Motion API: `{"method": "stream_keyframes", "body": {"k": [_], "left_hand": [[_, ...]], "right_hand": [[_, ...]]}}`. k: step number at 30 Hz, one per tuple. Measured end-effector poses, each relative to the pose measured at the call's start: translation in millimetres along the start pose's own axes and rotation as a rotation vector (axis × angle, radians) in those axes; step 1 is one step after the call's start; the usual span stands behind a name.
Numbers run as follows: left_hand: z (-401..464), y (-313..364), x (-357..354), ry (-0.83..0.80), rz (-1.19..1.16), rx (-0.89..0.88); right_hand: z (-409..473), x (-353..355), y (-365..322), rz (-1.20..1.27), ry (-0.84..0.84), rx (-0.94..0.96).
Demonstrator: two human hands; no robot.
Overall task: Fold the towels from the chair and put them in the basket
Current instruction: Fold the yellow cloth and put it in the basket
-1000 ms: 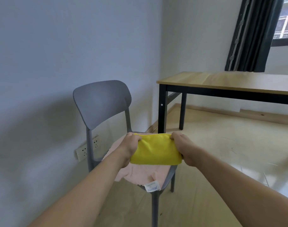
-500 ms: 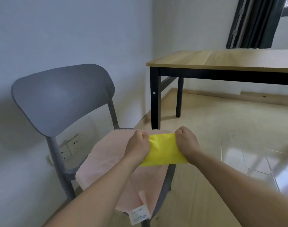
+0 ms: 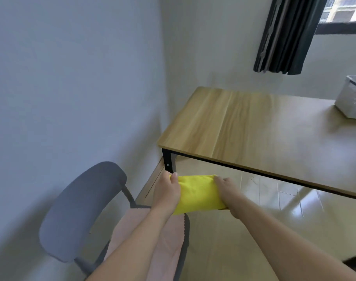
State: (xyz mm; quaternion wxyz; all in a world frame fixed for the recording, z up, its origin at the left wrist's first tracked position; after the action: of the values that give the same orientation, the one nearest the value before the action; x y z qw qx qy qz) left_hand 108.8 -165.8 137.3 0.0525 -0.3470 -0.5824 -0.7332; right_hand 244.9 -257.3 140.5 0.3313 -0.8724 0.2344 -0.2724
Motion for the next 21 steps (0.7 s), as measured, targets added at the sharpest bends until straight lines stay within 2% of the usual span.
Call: {"method": "stream_keyframes", "body": {"k": [4,8,15,21], "left_hand": [[-49,101,54,-0.035,0.009,0.035],[-82,159,80,0.005,-0.023,0.054],[-68,191,65,-0.043,-0.095,0.038],[-49,238,24,-0.137,-0.331,0.137]], "right_hand": [[-100,61,-30,-0.051,-0.045,-0.101],[-150,92,-45,-0.031,-0.011,-0.005],[-150,129,-55,0.096,0.138,0.111],[-135,198,-65,0.31,0.07,0.048]]}}
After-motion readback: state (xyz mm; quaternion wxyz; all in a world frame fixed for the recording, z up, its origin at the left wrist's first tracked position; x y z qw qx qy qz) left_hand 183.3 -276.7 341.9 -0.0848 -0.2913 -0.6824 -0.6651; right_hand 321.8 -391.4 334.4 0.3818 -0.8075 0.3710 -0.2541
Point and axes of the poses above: each hand's wrist, its own z-axis towards the middle knuckle, its own x-axis out of the back of the hand, y = z × x, the point moved 1 cm from there along z, towards the middle knuckle, and after that the axes turned 11 degrees about -x, right-handed, at the moved point
